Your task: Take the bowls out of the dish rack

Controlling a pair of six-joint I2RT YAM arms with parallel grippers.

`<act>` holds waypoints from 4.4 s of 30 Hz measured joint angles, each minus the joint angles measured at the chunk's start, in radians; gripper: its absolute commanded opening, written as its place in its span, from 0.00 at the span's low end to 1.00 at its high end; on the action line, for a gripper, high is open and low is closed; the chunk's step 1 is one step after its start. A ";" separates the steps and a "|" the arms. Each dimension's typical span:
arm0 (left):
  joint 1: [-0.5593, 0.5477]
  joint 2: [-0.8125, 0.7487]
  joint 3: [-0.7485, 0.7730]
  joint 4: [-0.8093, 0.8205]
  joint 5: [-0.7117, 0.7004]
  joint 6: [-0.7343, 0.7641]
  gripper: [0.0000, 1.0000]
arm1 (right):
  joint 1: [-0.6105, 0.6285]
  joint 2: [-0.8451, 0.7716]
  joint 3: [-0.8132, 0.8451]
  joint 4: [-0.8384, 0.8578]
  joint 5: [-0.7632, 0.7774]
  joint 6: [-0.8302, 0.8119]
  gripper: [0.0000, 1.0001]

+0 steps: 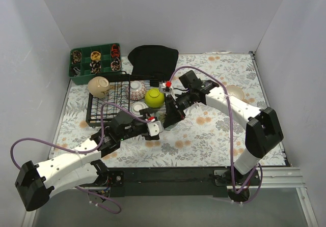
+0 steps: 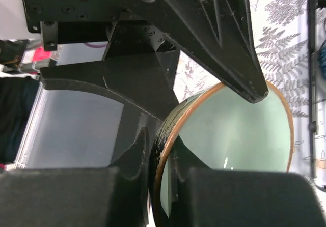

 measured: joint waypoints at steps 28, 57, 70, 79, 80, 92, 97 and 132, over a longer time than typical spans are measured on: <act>0.110 -0.012 0.004 0.224 -0.286 -0.323 0.98 | -0.032 -0.192 -0.209 0.129 1.201 0.245 0.01; 0.323 0.013 0.074 0.210 -0.475 -0.542 0.98 | -0.043 0.004 -0.419 0.473 1.675 0.423 0.39; 0.326 0.018 0.074 0.209 -0.477 -0.543 0.98 | 0.003 -0.121 -0.422 0.449 1.600 0.471 0.85; 0.456 0.066 0.114 0.160 -0.436 -0.634 0.98 | 0.003 -0.388 -0.438 0.467 1.447 0.490 0.96; 0.490 0.080 0.129 0.152 -0.431 -0.654 0.98 | 0.003 -0.415 -0.449 0.473 1.426 0.491 0.96; 0.901 0.312 0.270 0.016 -0.364 -0.928 0.98 | 0.003 -0.545 -0.596 0.549 1.238 0.491 0.97; 1.005 0.389 0.285 -0.013 -0.294 -0.994 0.98 | 0.003 -0.576 -0.635 0.588 1.193 0.482 0.98; 1.099 0.632 0.370 -0.018 -0.033 -1.007 0.80 | 0.003 -0.548 -0.652 0.651 1.013 0.430 0.98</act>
